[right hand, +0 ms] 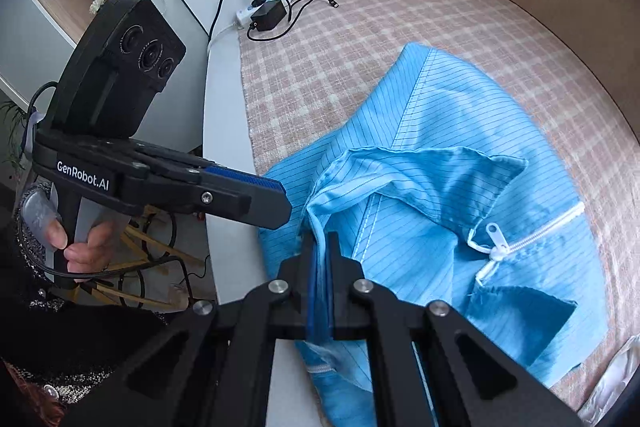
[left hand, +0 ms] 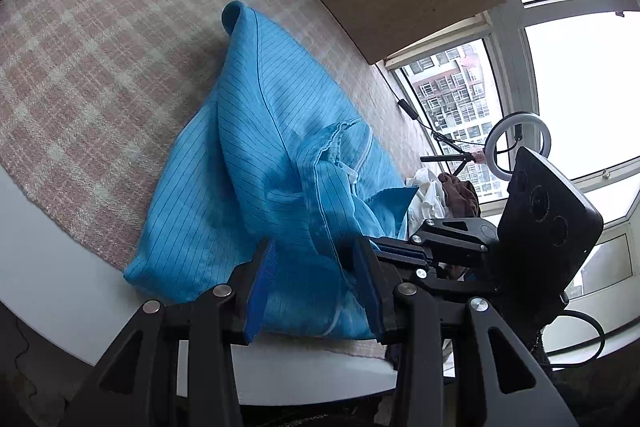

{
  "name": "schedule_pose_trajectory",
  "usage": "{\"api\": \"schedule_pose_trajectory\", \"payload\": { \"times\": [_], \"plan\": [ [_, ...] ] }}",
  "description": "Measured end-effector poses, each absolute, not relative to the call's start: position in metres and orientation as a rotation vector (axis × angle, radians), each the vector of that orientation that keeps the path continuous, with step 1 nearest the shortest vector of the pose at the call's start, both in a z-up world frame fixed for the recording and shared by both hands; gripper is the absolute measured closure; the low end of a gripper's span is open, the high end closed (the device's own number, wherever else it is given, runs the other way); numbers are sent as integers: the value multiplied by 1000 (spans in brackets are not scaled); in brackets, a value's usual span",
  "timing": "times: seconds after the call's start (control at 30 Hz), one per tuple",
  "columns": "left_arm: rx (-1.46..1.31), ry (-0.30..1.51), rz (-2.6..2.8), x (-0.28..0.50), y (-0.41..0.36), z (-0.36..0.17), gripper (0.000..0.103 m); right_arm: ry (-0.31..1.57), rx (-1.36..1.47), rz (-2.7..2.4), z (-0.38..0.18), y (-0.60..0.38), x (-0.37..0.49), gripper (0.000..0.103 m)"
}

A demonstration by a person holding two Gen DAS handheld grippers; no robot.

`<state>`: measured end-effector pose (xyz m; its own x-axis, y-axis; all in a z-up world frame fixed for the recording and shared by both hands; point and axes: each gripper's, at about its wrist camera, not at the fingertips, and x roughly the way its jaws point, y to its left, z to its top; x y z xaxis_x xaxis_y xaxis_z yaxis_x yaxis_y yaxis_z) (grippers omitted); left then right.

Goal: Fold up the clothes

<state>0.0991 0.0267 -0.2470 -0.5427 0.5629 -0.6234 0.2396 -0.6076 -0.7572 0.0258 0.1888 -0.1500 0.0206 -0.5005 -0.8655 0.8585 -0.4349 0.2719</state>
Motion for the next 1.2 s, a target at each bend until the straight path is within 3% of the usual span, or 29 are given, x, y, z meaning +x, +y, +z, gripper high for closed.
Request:
{"api": "schedule_pose_trajectory", "payload": {
  "times": [0.43,0.6,0.73,0.77,0.9,1.07,1.13,1.2],
  "plan": [
    [-1322,-1241,2251,91,32,-237,67,223,1277,-1644,-148,204,3,99],
    [-1326,-1239,2249,88,34,-241,67,224,1273,-1651,-146,203,4,100],
    [-1346,-1212,2270,85,32,-245,82,258,1244,-1676,-142,202,7,100],
    [-1370,-1198,2277,85,31,-248,80,253,1243,-1679,-142,204,6,100],
    [-1534,-1140,2363,91,21,-265,86,239,1243,-1685,-140,209,4,101],
    [-1300,-1261,2308,100,13,-236,85,298,1246,-1671,-146,205,12,101],
    [-1285,-1170,2358,92,17,-225,78,299,1240,-1657,-147,201,15,100],
    [-1413,-1030,2463,81,17,-230,81,307,1230,-1641,-147,196,19,100]
  ]
}}
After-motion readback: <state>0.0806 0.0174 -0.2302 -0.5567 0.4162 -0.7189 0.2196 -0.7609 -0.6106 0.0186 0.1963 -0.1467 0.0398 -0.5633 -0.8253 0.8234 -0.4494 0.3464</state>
